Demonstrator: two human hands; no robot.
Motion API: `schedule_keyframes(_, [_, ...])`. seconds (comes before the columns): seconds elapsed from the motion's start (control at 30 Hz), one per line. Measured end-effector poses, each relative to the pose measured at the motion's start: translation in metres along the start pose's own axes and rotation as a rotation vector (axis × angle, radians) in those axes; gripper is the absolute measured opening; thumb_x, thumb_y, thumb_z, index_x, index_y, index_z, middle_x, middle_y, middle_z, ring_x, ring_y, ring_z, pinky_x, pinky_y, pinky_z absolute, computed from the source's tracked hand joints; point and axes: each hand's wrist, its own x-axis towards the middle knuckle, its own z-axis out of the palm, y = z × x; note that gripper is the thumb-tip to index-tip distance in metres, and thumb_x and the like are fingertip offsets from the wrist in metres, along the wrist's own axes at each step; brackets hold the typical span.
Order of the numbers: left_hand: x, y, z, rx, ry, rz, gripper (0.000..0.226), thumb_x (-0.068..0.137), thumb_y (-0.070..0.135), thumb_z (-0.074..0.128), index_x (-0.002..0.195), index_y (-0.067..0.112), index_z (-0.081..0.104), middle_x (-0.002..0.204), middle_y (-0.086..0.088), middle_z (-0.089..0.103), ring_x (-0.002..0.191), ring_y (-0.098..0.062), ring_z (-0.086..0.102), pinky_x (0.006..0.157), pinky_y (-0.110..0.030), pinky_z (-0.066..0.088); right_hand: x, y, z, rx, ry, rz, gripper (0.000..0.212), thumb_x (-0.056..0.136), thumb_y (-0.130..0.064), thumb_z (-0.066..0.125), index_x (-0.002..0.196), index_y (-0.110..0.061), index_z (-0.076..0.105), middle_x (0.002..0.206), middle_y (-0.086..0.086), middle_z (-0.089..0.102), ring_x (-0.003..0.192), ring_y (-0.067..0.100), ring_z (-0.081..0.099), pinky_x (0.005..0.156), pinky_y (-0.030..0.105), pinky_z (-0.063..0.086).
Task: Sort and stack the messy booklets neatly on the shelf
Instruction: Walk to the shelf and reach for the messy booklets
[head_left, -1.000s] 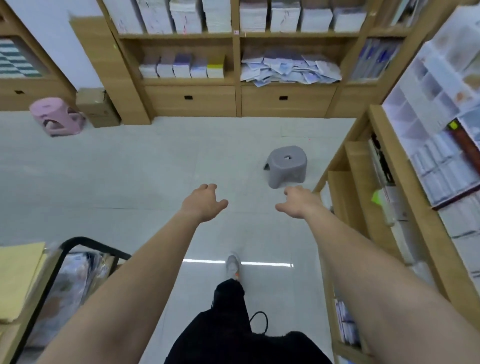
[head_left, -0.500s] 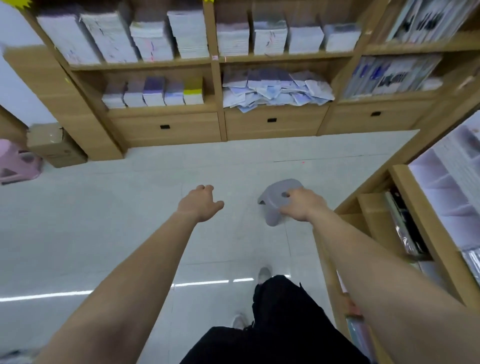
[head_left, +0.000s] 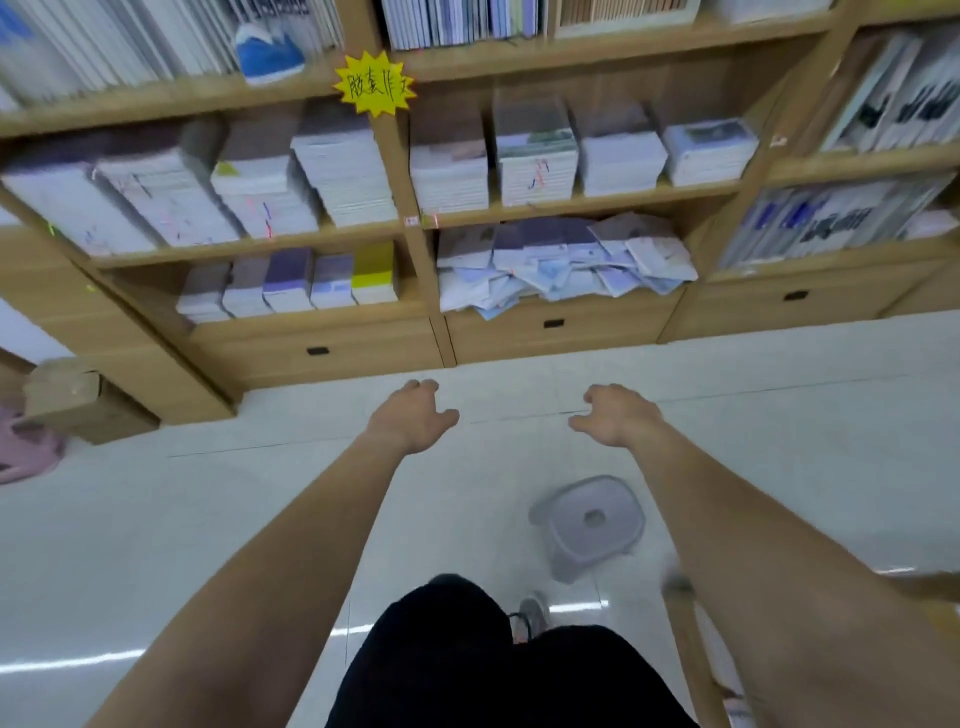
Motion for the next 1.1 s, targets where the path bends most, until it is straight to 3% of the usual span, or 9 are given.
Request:
schedule_keyframes(0.47, [0.294, 0.055, -0.121, 0.019, -0.064, 0.111, 0.060, 0.093, 0.046, 0.054, 0.142, 0.014, 0.043, 0.144, -0.011, 0.044, 0.127, -0.032, 0.049, 0.101, -0.044, 0.044, 0.237, -0.027, -0.171, 0.084, -0.013, 0.091, 0.063, 0.096, -0.054, 0.055, 0.144, -0.015, 0.045, 0.150, 0.006, 0.043, 0.134, 0.029, 0.045, 0.107, 0.044, 0.042])
schedule_keyframes(0.63, [0.378, 0.091, -0.158, 0.070, -0.114, 0.193, 0.066, 0.097, 0.048, 0.052, 0.148, 0.009, 0.036, 0.149, -0.015, 0.040, 0.131, -0.033, 0.046, 0.103, -0.040, 0.042, 0.286, -0.018, -0.231, 0.138, 0.022, 0.113, 0.065, 0.100, -0.047, 0.052, 0.154, -0.015, 0.034, 0.159, 0.006, 0.033, 0.141, 0.028, 0.039, 0.110, 0.038, 0.037])
schedule_keyframes(0.83, [0.441, 0.148, -0.172, 0.046, -0.151, 0.269, 0.066, 0.097, 0.049, 0.051, 0.149, 0.012, 0.035, 0.155, -0.012, 0.035, 0.138, -0.030, 0.040, 0.108, -0.041, 0.039, 0.332, 0.010, -0.277, 0.115, 0.038, 0.155, 0.060, 0.100, -0.046, 0.053, 0.145, -0.007, 0.043, 0.147, 0.013, 0.046, 0.129, 0.030, 0.049, 0.099, 0.037, 0.043])
schedule_keyframes(1.0, [0.483, 0.189, -0.166, 0.055, -0.143, 0.265, 0.067, 0.097, 0.049, 0.051, 0.153, 0.016, 0.031, 0.157, -0.008, 0.031, 0.141, -0.028, 0.036, 0.110, -0.042, 0.038, 0.390, 0.044, -0.304, 0.132, 0.071, 0.129, 0.061, 0.096, -0.050, 0.056, 0.142, -0.011, 0.046, 0.136, 0.012, 0.053, 0.115, 0.031, 0.057, 0.088, 0.036, 0.049])
schedule_keyframes(1.1, [0.502, 0.219, -0.159, 0.010, -0.126, 0.241, 0.069, 0.097, 0.050, 0.051, 0.154, 0.019, 0.028, 0.158, -0.007, 0.030, 0.141, -0.029, 0.036, 0.110, -0.043, 0.038, 0.425, 0.070, -0.321, 0.093, 0.056, 0.076, 0.050, 0.089, -0.047, 0.059, 0.126, -0.013, 0.058, 0.126, 0.010, 0.061, 0.105, 0.029, 0.060, 0.090, 0.040, 0.052])
